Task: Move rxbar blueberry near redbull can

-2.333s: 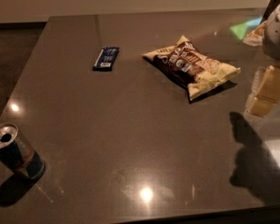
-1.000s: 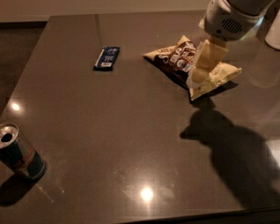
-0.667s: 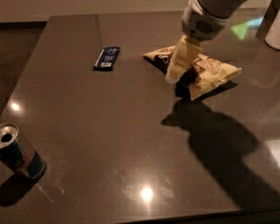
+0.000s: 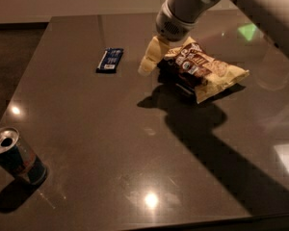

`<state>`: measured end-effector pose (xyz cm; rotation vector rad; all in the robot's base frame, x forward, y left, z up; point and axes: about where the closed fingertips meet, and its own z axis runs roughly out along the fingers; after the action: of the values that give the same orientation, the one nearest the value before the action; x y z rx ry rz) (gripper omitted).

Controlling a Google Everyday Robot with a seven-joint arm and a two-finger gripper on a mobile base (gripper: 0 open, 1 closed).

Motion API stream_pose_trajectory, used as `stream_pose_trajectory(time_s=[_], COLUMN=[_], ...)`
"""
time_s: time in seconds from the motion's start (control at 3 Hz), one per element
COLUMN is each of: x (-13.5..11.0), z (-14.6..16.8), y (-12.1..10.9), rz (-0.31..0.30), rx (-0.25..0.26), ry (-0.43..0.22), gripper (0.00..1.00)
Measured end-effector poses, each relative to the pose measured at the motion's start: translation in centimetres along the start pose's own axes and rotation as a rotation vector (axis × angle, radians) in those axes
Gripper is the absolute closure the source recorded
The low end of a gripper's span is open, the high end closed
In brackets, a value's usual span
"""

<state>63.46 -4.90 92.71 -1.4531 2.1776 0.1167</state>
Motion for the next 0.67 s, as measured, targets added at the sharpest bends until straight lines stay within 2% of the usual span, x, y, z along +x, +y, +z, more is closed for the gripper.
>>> stream_pose_trajectory(time_s=[0.33, 0.67], x=[-2.2, -3.9], z=[3.1, 6.4], y=[-0.9, -1.7], rz=[0.045, 0.110], rx=[-0.002, 0.006], ry=[-0.015, 0.008], gripper=[0.00, 0.00])
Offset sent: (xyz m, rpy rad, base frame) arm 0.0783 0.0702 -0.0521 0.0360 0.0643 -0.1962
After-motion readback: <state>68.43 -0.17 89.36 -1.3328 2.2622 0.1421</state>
